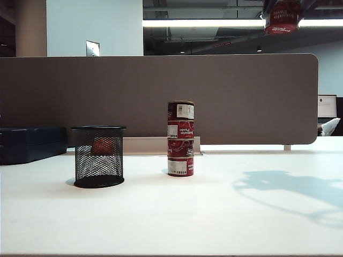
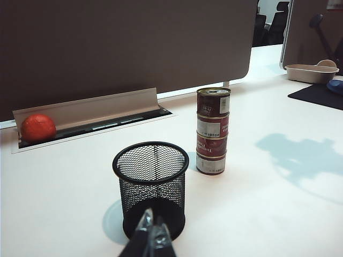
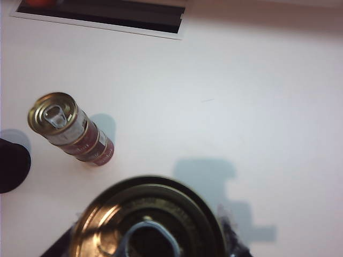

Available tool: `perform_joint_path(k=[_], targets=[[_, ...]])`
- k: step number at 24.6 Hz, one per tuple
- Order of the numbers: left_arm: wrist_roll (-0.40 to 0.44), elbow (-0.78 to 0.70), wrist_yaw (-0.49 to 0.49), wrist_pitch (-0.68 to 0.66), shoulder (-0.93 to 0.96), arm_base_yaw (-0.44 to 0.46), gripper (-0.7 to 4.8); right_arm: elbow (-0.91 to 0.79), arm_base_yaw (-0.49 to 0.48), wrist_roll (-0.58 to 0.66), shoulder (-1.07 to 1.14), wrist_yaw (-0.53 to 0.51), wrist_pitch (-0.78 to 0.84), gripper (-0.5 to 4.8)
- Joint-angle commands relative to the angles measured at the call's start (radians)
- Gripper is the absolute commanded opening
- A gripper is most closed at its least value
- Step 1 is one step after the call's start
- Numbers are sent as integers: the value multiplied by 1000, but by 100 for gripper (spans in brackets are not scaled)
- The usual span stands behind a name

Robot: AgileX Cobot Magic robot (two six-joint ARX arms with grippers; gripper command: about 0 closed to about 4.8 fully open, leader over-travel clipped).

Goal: Take a can of tomato sauce from the stacked ones and place it on the table.

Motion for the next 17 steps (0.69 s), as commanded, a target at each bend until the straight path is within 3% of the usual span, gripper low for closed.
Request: perform_joint_path(k=[1, 17], targets=[[-3, 4, 4, 9, 0, 1, -6, -97, 1, 23, -42, 26, 88, 233], [-4, 4, 4, 10, 1, 1, -6, -702, 1, 78, -153, 32, 545, 233]])
